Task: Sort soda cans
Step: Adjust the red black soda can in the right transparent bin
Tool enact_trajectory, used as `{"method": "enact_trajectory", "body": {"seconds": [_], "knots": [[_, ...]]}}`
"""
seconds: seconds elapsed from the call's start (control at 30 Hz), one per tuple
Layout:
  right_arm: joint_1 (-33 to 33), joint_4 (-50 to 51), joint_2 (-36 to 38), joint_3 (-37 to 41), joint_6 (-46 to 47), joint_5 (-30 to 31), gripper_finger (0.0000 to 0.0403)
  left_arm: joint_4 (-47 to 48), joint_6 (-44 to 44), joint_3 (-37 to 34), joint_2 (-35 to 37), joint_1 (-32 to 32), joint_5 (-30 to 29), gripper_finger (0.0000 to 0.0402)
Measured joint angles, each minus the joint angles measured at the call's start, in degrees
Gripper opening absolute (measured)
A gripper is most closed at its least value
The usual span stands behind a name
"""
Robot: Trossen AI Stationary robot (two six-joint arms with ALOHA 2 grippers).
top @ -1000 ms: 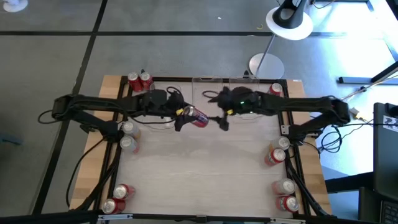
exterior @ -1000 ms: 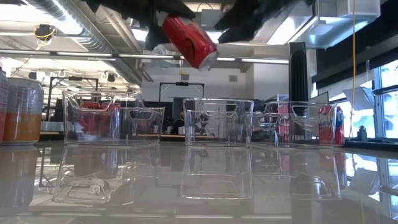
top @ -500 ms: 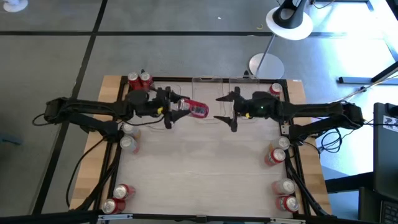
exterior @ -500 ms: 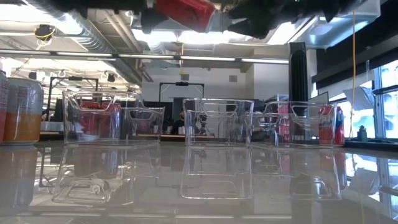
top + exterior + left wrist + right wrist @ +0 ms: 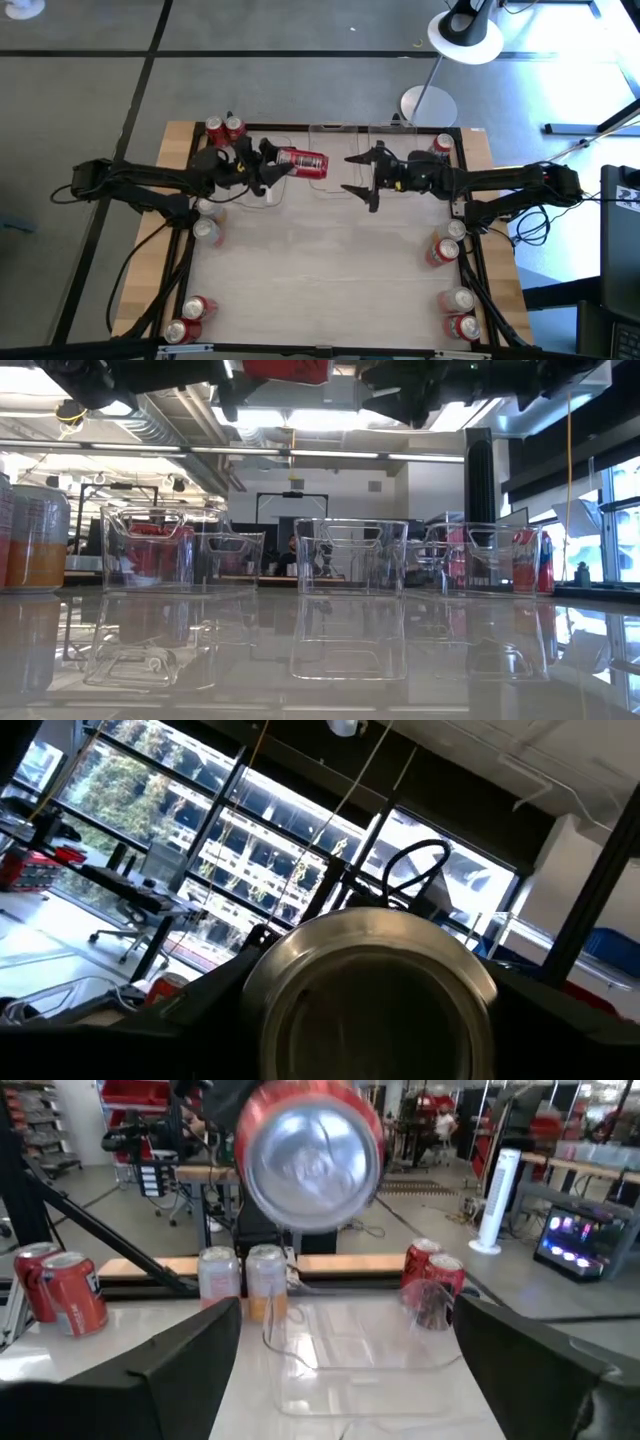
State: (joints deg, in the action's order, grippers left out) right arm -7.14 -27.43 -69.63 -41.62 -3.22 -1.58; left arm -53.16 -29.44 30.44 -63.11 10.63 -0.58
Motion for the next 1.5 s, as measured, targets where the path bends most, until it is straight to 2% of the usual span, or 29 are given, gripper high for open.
{"method": "enact_trajectory", "body": {"seconds": [0.1, 0.3, 0.43, 0.6, 0.77, 0.87, 0.97, 1.23, 1.5], "knots": [[0.0, 0.2, -0.02, -1.65, -1.18, 0.1, 0.0365, 0.41, -1.06, 0.0, 0.0, 0.06, -0.23, 0.0293], [0.03, 0.43, -0.02, -5.35, -8.25, 2.08, 0.0396, 0.5, -4.51, 0.0, -0.13, 0.59, -1.97, 0.0293], [0.0, 0.61, -0.02, -5.52, -12.17, 2.08, 0.0382, 1.38, -9.46, 0.02, -0.52, 1.38, -3.51, 0.0293], [0.0, 0.01, -0.62, -5.52, -11.21, 1.69, 0.0372, 2.06, -14.52, 0.04, -0.52, 1.58, -5.21, 0.0293], [0.0, -7.5, -4.08, -5.48, -12.67, 0.66, 0.0372, -0.14, -18.81, 0.07, -2.25, 1.49, -5.6, 0.0293], [0.0, -13.94, -7.18, -5.48, -17.81, 0.56, 0.0372, -0.5, -19.93, 0.31, -3.69, 1.34, -5.65, 0.0293], [0.0, -16.28, -9.51, -5.48, -20.59, 0.94, 0.0372, -2.93, -20.42, 0.48, -4.95, 1.31, -5.64, 0.0293], [0.0, -15.23, -14.08, -10.24, -21.36, 1.01, 0.0372, -4.4, -21.43, 0.55, -5.03, 1.47, -5.62, 0.0293], [-0.04, -5.81, -17.54, -17.53, -22.58, 0.03, 0.037, -4.31, -21.19, 0.53, -5.03, 1.45, -5.36, 0.0293]]}}
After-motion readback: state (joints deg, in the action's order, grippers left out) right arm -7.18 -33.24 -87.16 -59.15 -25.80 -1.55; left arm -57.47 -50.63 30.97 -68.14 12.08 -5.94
